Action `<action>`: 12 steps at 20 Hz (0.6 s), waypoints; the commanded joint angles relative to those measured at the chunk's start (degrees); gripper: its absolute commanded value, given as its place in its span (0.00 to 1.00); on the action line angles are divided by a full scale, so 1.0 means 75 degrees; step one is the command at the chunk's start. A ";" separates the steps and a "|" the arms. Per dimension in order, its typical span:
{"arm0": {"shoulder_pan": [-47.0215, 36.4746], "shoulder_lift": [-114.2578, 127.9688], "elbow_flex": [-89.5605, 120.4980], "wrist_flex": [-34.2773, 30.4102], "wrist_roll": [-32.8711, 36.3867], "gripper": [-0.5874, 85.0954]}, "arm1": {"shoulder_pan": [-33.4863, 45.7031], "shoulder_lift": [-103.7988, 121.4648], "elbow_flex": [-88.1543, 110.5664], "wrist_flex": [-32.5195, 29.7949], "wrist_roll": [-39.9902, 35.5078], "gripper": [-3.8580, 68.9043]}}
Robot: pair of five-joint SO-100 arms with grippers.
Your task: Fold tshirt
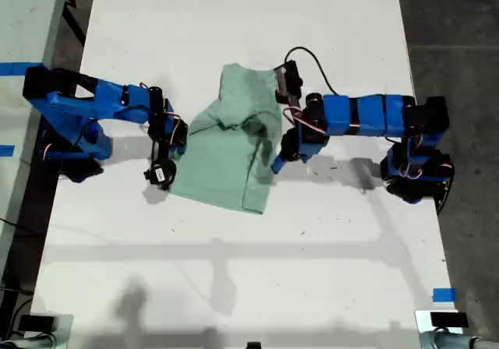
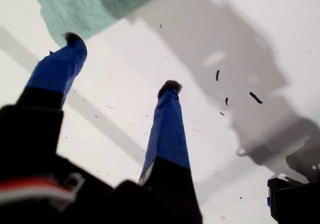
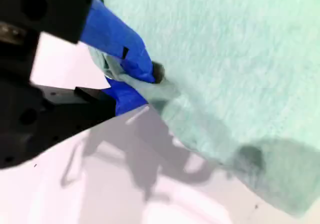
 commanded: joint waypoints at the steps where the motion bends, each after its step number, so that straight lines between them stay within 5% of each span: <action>1: -0.0047 0.1289 -0.0164 0.0680 -0.0375 0.01 | -0.0117 0.0410 0.0012 -0.0199 0.0105 0.49; 8: 0.0926 -0.0621 -0.3164 0.1711 -0.0797 0.01 | -0.0152 0.0457 0.0070 -0.0211 0.0152 0.48; 12: 0.1312 -0.4289 -0.7324 0.3363 -0.0516 0.06 | -0.0258 0.0480 0.0105 -0.0176 0.0340 0.48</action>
